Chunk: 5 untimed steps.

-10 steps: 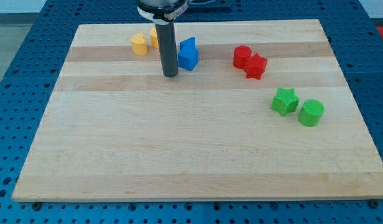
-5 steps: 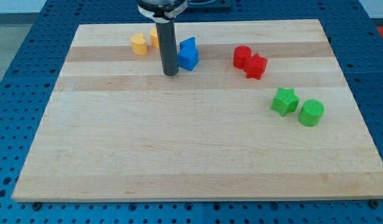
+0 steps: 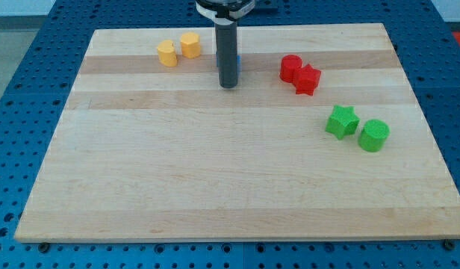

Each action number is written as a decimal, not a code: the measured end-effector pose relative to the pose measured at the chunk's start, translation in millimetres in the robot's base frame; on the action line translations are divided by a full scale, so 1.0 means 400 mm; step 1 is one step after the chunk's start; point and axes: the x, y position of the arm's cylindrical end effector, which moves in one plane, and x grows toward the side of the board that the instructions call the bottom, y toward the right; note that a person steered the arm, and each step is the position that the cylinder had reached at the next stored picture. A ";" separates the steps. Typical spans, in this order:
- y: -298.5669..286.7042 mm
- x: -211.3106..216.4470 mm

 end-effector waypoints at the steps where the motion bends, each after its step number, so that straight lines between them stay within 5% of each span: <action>1: 0.000 -0.030; 5: 0.229 -0.111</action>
